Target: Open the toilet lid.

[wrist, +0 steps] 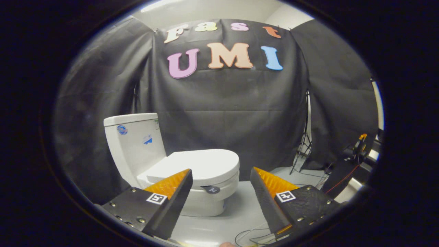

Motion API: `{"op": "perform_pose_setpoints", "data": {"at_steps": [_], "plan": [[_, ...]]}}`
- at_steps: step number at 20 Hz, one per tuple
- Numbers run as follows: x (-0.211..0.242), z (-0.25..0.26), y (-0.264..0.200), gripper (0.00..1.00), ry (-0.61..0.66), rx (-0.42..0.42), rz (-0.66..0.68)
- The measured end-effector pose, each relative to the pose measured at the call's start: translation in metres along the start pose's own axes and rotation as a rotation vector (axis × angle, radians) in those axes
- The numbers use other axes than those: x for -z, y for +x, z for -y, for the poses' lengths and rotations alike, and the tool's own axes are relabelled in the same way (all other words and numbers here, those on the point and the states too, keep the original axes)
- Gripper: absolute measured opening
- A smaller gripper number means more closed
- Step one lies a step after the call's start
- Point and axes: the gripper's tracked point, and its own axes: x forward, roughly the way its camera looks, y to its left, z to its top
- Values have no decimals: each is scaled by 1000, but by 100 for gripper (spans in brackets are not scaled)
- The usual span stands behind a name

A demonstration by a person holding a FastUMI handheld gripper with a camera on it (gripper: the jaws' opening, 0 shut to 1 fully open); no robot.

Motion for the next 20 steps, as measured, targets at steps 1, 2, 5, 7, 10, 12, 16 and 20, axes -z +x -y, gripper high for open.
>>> {"op": "perform_pose_setpoints", "data": {"at_steps": [1, 2, 5, 7, 10, 12, 16, 20], "plan": [[0, -4, 3, 100, -20, 1, -1], [-2, -7, 7, 100, -33, 1, -1], [-7, -4, 15, 100, -9, 30, 0], [-10, -2, 18, 100, 12, 54, 4], [-10, -1, 24, 100, 25, 67, 5], [-3, 2, 32, 99, 31, 75, -23], [21, 3, 53, 100, 86, 73, -134], [40, 2, 74, 100, 199, 78, -228]]}}
